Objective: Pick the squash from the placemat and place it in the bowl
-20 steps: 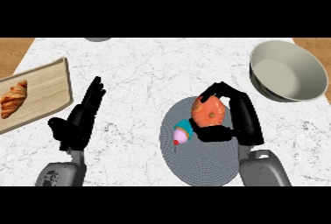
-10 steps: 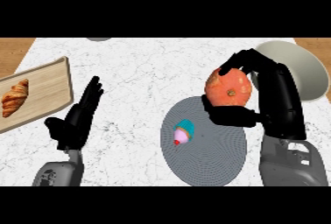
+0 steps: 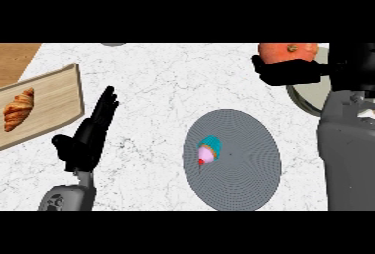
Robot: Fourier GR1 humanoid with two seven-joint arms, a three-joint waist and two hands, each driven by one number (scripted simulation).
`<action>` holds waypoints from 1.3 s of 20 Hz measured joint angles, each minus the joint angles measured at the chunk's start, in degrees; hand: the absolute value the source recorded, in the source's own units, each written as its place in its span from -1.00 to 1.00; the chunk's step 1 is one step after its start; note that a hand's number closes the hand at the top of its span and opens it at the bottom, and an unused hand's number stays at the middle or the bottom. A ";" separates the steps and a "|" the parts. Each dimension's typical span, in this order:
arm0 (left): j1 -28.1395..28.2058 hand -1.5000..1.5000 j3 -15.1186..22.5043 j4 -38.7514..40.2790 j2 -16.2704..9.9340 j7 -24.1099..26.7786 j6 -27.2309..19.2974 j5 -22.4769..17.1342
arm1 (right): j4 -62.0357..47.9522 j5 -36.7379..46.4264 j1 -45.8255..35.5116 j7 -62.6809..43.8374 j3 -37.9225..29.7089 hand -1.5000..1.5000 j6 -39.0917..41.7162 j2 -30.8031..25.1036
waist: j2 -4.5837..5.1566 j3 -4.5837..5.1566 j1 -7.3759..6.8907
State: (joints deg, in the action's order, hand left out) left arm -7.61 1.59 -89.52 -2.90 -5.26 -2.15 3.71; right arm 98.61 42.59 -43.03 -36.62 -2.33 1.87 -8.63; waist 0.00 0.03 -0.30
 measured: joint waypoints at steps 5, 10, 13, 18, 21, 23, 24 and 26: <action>-0.69 0.00 0.46 0.39 0.69 -0.25 -0.35 0.34 | -9.99 0.86 -3.68 2.82 -3.89 1.00 0.10 -5.03 | 0.14 0.00 -0.21; -1.32 0.00 0.35 0.32 0.60 -0.60 -0.27 0.34 | -19.81 4.65 -3.60 8.01 -4.76 1.00 -0.75 -10.70 | 0.24 -0.03 -0.39; -1.82 0.00 -0.06 0.71 0.50 -0.84 -0.19 0.11 | -26.97 6.28 -4.47 12.08 -5.85 1.00 -3.21 -13.17 | 0.30 -0.04 -0.49; -1.72 0.00 0.43 1.76 1.27 0.37 -0.73 0.80 | -38.80 6.88 -4.96 19.20 -8.92 1.00 -8.27 -16.26 | 0.33 -0.05 -0.58; -1.97 0.00 0.01 2.44 1.11 0.75 -0.53 0.58 | -46.16 7.76 -5.79 23.25 -9.97 1.00 -11.96 -17.43 | 0.39 -0.06 -0.72; -1.46 0.00 0.54 1.79 1.41 0.52 -0.83 1.03 | -50.45 7.80 -5.49 26.13 -10.95 1.00 -14.63 -18.03 | 0.37 -0.06 -0.76; -1.20 0.00 0.68 1.57 1.36 0.58 -0.64 1.02 | -53.13 7.59 -6.06 27.47 -11.70 1.00 -15.33 -18.75 | 0.41 -0.07 -0.85; -1.04 0.00 0.84 1.25 1.29 0.26 -0.45 1.04 | -58.05 7.37 -6.34 30.35 -12.80 1.00 -16.74 -19.96 | 0.46 -0.08 -1.00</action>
State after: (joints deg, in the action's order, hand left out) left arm -8.65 2.43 -88.26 -1.61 -5.00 -2.60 4.75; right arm 40.56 49.95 -49.37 -6.27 -15.13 -14.87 -28.59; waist 0.46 -0.05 -1.30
